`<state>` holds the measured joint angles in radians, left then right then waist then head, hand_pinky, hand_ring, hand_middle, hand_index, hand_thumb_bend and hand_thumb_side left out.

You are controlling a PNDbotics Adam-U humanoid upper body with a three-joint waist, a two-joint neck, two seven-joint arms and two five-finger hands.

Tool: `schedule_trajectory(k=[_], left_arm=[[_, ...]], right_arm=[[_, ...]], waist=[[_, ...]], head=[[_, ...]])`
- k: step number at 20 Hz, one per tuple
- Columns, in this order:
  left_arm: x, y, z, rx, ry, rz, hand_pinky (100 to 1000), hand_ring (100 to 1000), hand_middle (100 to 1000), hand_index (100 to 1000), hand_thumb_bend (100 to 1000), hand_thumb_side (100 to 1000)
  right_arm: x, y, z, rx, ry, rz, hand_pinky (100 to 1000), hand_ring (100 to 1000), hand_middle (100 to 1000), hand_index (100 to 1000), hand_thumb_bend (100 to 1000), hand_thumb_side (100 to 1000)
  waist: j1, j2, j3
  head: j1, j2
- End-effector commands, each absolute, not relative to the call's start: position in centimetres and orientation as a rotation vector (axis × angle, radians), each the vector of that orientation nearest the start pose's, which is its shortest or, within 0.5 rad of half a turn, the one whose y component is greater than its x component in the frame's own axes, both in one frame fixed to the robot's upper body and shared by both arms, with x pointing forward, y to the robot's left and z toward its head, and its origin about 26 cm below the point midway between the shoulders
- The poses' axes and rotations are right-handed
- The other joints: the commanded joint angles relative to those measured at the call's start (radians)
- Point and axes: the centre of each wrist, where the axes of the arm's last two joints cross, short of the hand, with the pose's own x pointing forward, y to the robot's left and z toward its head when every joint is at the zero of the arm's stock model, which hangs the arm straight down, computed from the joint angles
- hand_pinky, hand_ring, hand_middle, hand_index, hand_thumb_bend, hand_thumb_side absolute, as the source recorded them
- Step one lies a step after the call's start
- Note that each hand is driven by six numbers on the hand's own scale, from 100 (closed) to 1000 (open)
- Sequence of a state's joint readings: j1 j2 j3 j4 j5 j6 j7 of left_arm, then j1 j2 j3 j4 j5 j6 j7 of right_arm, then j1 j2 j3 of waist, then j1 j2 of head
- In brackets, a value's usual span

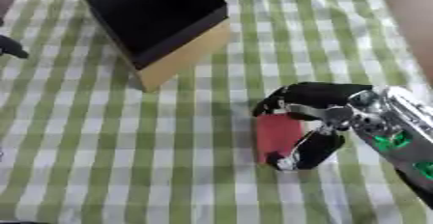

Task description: Pick up objects on the table and place them in the box.

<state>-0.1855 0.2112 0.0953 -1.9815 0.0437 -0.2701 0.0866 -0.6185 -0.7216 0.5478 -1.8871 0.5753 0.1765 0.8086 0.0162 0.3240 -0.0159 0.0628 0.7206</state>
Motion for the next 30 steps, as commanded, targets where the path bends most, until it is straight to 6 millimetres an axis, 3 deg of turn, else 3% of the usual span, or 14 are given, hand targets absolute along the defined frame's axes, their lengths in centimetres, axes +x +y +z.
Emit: schedule_trajectory(k=[1,2,4,11,18,25,30], left_arm=[[28.8,27.6,16.8,0.156,-2.468,-0.093,470,499,605,684,100,739],[28.8,27.6,16.8,0.156,-2.467,-0.094,470,499,605,684,100,739],[28.8,27.7,16.8,0.157,-2.466,-0.094,469,499,605,683,100,739],[28.8,27.7,16.8,0.16,-2.462,-0.099,469,499,605,681,100,742],[28.8,27.8,16.8,0.161,-2.46,-0.109,468,499,605,681,100,742],[28.9,27.8,17.1,0.155,-2.468,-0.123,468,498,605,680,100,742],[29.1,27.7,17.5,0.145,-2.485,-0.137,469,498,606,681,100,742]], right_arm=[[31.9,-20.0,22.2,-0.541,-1.244,1.96,909,924,599,801,170,381],[31.9,-20.1,22.2,-0.536,-1.25,1.941,896,907,552,758,112,352],[31.9,-20.1,22.3,-0.537,-1.287,1.894,879,880,485,695,100,311],[30.5,-19.8,25.0,-0.595,-1.457,1.791,846,836,435,636,100,100],[30.0,-19.0,28.8,-0.667,-1.58,1.789,838,826,426,628,100,100],[29.2,-16.0,34.9,-0.734,-1.708,1.825,776,789,424,628,100,100],[31.4,-13.8,37.8,-0.755,-1.766,1.802,758,776,420,628,100,100]], waist=[[0.0,-0.015,0.0],[0.0,-0.015,0.0],[0.0,-0.015,0.0],[-0.002,-0.016,-0.005],[-0.01,-0.02,-0.003],[-0.019,-0.016,0.01],[-0.022,-0.001,0.03]], head=[[0.003,-0.006],[0.003,-0.005],[0.003,-0.004],[0.009,-0.003],[0.012,-0.01],[-0.003,-0.024],[-0.035,-0.049]])
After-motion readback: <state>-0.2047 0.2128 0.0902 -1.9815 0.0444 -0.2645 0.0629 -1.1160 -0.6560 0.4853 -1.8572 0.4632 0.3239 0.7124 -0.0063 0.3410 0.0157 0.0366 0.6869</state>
